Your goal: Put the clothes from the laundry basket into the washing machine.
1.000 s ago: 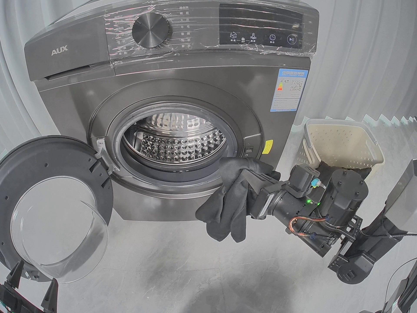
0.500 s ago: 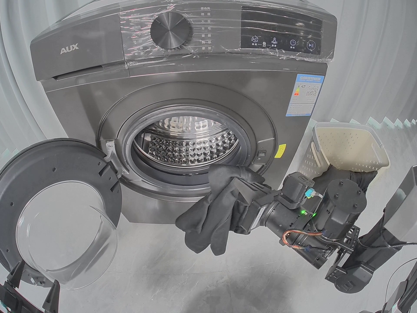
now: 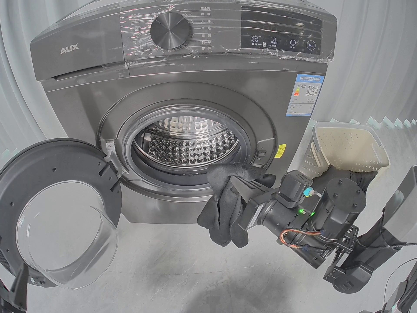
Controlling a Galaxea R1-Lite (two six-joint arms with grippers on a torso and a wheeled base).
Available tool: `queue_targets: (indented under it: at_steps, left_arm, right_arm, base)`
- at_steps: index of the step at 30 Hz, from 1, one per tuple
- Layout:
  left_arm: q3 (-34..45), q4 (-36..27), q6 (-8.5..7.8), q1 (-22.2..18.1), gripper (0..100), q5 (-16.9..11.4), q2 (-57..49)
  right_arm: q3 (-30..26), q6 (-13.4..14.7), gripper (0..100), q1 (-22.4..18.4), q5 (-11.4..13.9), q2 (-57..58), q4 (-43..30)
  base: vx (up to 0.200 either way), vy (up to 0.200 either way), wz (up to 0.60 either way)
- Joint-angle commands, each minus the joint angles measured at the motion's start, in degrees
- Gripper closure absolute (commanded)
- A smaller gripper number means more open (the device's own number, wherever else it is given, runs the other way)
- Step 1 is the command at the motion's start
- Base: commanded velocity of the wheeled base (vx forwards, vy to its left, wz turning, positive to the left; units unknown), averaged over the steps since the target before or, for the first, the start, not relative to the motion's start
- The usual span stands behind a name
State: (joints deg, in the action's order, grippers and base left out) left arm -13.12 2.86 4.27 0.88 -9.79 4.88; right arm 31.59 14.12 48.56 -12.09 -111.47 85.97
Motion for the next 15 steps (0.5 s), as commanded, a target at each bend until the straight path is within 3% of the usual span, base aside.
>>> queue_targets:
  at_steps: [1, 4, 5, 6, 11, 15]
  left_arm:
    - [-7.71, 3.2, 3.03, 4.13, 0, -11.3, 22.46]
    - [-4.55, 12.6, 2.59, 6.42, 0, -14.47, 31.16]
    - [-4.55, 12.6, 2.59, 6.42, 0, -14.47, 31.16]
    - [-3.32, 17.88, 1.97, 7.65, 0, -15.17, 36.43]
    - [-3.14, 27.19, 0.3, 8.09, 0, -15.52, 49.7]
    - [-3.58, 31.15, -0.49, 9.32, 0, -15.61, 55.59]
  right_arm:
    - [3.39, -0.41, 100, 0.84, 0.49, -1.73, -1.33]
    - [6.65, -0.76, 100, 0.22, 0.67, -2.79, -2.91]
    - [6.65, -0.76, 100, 0.22, 0.67, -2.79, -2.91]
    - [9.2, -1.11, 100, 0.14, 0.67, -3.4, -4.76]
    - [14.91, -2.08, 100, -0.3, 0.76, -3.75, -6.78]
    - [15.08, -2.08, 100, -0.39, 0.84, -3.58, -7.04]
  base:
    - [0.0, 0.0, 0.0]
    - [0.0, 0.0, 0.0]
    - [0.0, 0.0, 0.0]
    - [0.0, 0.0, 0.0]
    - [0.0, 0.0, 0.0]
    - [0.0, 0.0, 0.0]
